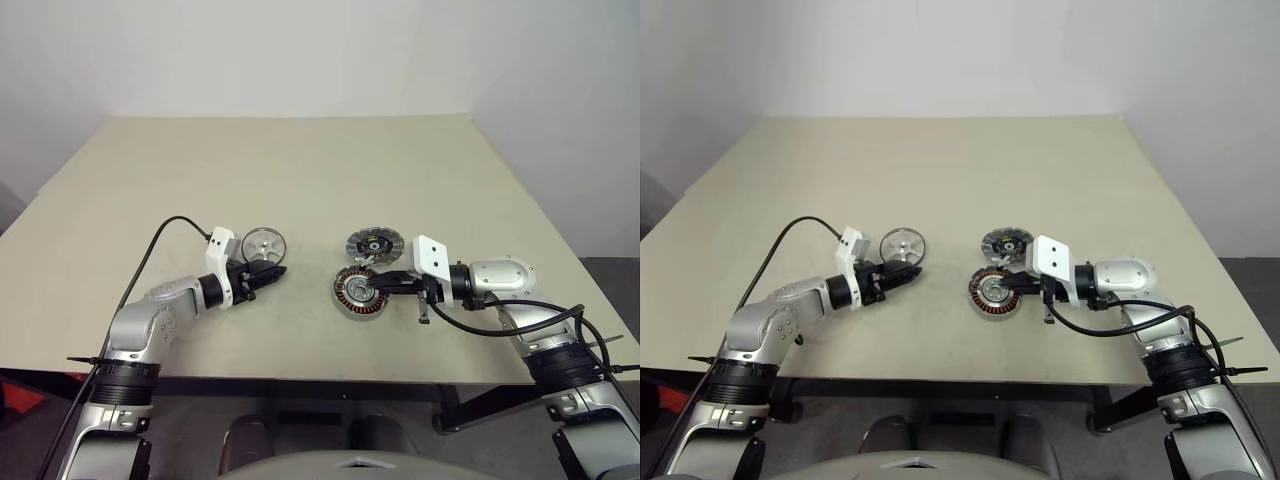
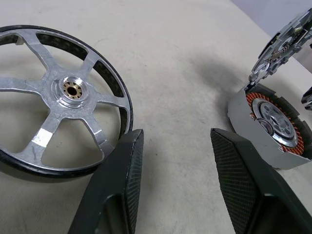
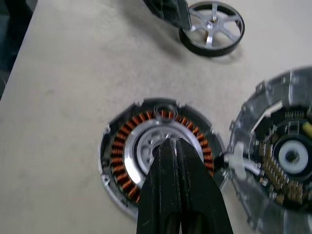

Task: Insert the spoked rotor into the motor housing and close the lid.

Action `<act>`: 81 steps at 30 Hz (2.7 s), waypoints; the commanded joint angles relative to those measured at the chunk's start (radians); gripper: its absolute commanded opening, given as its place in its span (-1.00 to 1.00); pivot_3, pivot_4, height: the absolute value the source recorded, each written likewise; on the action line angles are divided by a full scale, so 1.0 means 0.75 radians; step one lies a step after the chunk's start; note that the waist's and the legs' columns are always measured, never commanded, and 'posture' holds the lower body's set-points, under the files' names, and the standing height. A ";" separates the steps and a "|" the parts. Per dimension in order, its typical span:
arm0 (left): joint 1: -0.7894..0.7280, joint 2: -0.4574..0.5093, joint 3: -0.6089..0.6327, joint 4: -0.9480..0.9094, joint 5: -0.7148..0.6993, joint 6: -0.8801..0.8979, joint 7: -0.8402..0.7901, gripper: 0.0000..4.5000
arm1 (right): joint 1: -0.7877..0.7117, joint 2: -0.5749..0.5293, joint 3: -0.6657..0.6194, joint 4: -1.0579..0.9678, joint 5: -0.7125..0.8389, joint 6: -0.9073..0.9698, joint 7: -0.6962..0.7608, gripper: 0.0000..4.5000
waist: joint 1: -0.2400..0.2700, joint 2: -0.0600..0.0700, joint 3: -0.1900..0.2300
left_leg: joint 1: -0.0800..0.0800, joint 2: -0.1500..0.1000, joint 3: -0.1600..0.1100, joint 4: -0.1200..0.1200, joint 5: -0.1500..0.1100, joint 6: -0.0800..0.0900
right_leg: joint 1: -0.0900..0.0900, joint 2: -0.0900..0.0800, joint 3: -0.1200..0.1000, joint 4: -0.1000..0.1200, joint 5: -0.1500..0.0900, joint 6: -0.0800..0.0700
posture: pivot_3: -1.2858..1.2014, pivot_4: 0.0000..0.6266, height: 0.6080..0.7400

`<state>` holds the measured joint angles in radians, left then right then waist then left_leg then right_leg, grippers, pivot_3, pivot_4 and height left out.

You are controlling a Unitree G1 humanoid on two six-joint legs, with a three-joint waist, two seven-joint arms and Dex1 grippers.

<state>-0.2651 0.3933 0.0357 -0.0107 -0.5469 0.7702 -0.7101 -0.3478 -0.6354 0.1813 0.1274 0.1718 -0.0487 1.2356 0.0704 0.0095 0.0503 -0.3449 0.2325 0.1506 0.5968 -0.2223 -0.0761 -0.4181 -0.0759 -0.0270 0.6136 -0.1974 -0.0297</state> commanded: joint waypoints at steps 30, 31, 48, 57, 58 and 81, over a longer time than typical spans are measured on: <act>-0.032 0.058 -0.020 -0.146 -0.088 0.130 -0.062 0.03 | -0.097 -0.003 0.071 -0.259 -0.091 0.293 -0.127 -0.99 | 0.001 0.000 0.000 | 0.000 0.001 0.000 0.000 0.000 0.000 | 0.000 0.001 0.000 0.001 0.000 0.000 | 0.03 -1.00 1.00; -0.039 0.074 -0.031 -0.148 -0.088 0.137 -0.080 0.03 | -0.089 -0.010 0.064 -0.278 -0.085 0.313 -0.130 -0.99 | 0.001 0.000 0.000 | 0.001 0.001 0.000 0.000 0.000 0.000 | 0.000 0.001 0.000 0.001 0.000 0.000 | 0.03 -1.00 1.00; -0.429 0.086 -0.257 0.077 -0.006 0.150 -0.303 -0.98 | 0.056 0.018 0.044 -0.269 -0.146 0.275 -0.344 -1.00 | 0.003 -0.001 0.000 | 0.002 0.000 0.000 0.000 0.003 -0.006 | 0.000 0.000 0.001 0.004 0.000 0.000 | 0.03 -1.00 1.00; -0.564 0.087 -0.407 0.203 0.047 0.199 -0.448 -0.98 | 0.104 -0.021 -0.020 -0.296 -0.133 0.270 -0.387 -1.00 | 0.008 -0.001 0.000 | 0.001 -0.001 0.000 0.000 0.004 -0.006 | 0.000 0.000 0.002 0.003 0.000 0.000 | 0.03 -1.00 1.00; -0.584 0.092 -0.423 0.217 0.052 0.209 -0.469 -0.98 | 0.108 -0.027 -0.033 -0.295 -0.133 0.271 -0.392 -1.00 | 0.009 -0.001 0.000 | 0.001 -0.001 0.000 0.000 0.004 -0.006 | 0.000 0.000 0.002 0.004 0.000 0.000 | 0.03 -1.00 1.00; -0.668 -0.063 -0.469 0.384 0.145 0.197 -0.547 -0.98 | 0.058 -0.056 -0.054 -0.200 -0.261 0.299 -0.552 -1.00 | 0.012 -0.001 0.001 | 0.001 -0.003 0.000 0.000 0.004 -0.006 | 0.000 -0.001 0.002 0.004 0.000 0.000 | 0.03 -1.00 1.00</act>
<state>-0.7448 0.3458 -0.3220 0.3032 -0.4368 0.9175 -1.1082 -0.2891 -0.6757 0.1600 0.0024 -0.0208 0.1825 0.8346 0.0795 0.0087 0.0508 -0.3442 0.2305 0.1503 0.5968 -0.2190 -0.0807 -0.4181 -0.0768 -0.0255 0.6164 -0.1974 -0.0298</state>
